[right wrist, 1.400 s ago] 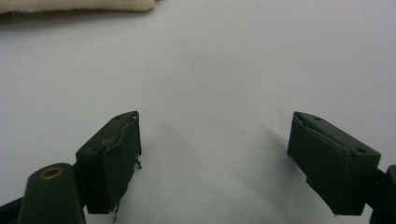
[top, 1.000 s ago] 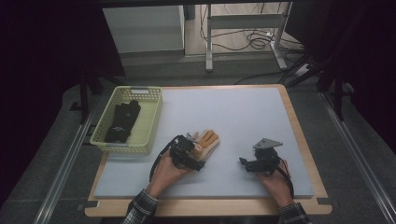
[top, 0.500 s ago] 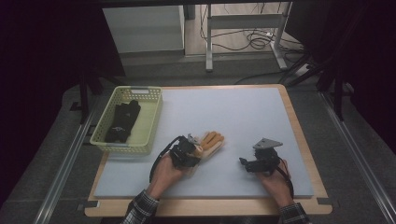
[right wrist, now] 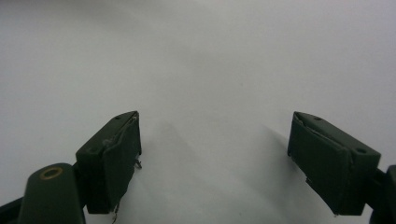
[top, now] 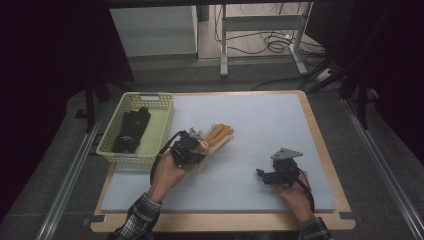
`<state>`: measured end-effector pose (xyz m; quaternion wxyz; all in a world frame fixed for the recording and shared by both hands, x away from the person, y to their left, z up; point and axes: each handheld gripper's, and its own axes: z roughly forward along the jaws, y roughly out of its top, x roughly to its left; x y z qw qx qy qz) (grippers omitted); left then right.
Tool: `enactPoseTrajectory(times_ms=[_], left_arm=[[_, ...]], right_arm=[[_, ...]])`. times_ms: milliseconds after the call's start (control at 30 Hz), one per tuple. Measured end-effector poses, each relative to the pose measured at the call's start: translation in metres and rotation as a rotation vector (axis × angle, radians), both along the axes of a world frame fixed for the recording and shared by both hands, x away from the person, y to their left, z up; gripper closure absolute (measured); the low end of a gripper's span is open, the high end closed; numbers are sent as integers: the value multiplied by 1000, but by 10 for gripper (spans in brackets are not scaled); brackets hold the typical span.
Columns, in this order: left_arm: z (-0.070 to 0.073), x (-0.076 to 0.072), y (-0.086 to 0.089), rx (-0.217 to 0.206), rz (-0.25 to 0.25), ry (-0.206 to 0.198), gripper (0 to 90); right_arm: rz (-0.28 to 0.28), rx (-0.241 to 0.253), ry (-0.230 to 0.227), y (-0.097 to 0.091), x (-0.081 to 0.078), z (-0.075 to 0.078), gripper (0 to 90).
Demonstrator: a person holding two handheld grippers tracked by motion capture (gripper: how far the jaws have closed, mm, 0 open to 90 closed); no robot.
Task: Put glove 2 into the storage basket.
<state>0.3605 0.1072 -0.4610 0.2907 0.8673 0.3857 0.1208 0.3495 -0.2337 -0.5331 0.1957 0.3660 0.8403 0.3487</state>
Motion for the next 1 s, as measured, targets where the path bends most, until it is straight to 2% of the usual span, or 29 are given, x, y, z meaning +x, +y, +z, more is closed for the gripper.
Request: enactPoseTrajectory(times_ms=[200, 500, 767, 1000], left_arm=[[18, 9, 16, -2, 43, -13, 708], [42, 22, 48, 43, 136, -32, 707], [54, 32, 81, 60, 233, -45, 701], [57, 41, 113, 86, 323, -48, 694]], right_arm=[[2, 0, -3, 0, 0, 0, 171], [2, 0, -2, 0, 0, 0, 171], [2, 0, -2, 0, 0, 0, 171], [1, 2, -3, 0, 0, 0, 171]])
